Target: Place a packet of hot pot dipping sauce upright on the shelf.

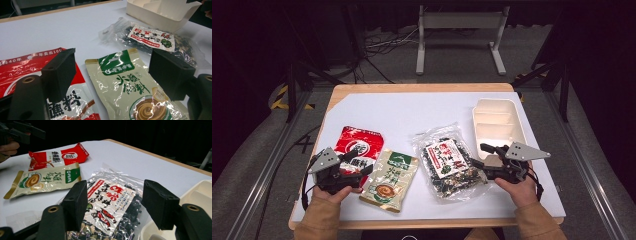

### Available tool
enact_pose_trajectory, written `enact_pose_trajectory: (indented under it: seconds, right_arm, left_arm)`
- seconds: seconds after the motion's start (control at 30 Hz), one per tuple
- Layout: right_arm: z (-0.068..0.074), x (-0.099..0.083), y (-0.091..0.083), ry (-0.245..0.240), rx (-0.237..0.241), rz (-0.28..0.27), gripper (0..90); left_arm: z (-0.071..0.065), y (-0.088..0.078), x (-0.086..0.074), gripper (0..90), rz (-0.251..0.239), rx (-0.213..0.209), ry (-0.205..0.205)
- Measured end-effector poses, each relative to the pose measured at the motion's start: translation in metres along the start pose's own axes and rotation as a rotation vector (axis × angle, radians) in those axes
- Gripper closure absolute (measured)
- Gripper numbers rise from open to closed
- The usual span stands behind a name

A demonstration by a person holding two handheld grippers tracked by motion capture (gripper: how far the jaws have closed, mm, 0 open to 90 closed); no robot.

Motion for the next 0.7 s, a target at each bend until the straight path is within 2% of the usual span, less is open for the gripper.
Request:
enact_pose_trajectory:
  seconds: [0.07, 0.13, 0.33, 0.4, 0.57, 0.7]
  right_arm:
    - [0.0, 0.001, 0.001, 0.002, 0.001, -0.008, 38.4]
    - [0.001, 0.003, 0.004, 0.03, 0.023, 0.005, 39.2]
    - [0.007, 0.009, 0.011, 0.02, 0.027, 0.018, 38.2]
    - [0.008, 0.013, 0.016, 0.014, 0.044, 0.025, 37.4]
    - [0.012, 0.022, 0.029, 0.046, 0.117, 0.018, 35.5]
    - [0.016, 0.028, 0.037, 0.036, 0.138, 0.032, 34.9]
  left_arm:
    - [-0.001, -0.001, 0.001, 22.1, 0.0, 0.0, 0.0]
    - [-0.001, -0.002, 0.001, 22.1, -0.008, 0.003, -0.005]
    - [0.001, -0.004, 0.001, 22.1, -0.012, 0.017, -0.015]
    - [0.002, -0.005, 0.001, 22.2, -0.02, 0.021, -0.025]
    - [0.004, -0.009, 0.0, 22.2, -0.025, 0.034, -0.029]
    - [0.004, -0.011, 0.0, 22.2, -0.024, 0.041, -0.029]
Point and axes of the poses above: each handheld gripper's, and its own axes: y roughly forward along the jaws, x roughly out of its top, z roughly to its left, the point moved 3 cm from there along y, roughly forward along the jaws, and after that the axes turned 10 degrees about -z, right-handed, at the moved point
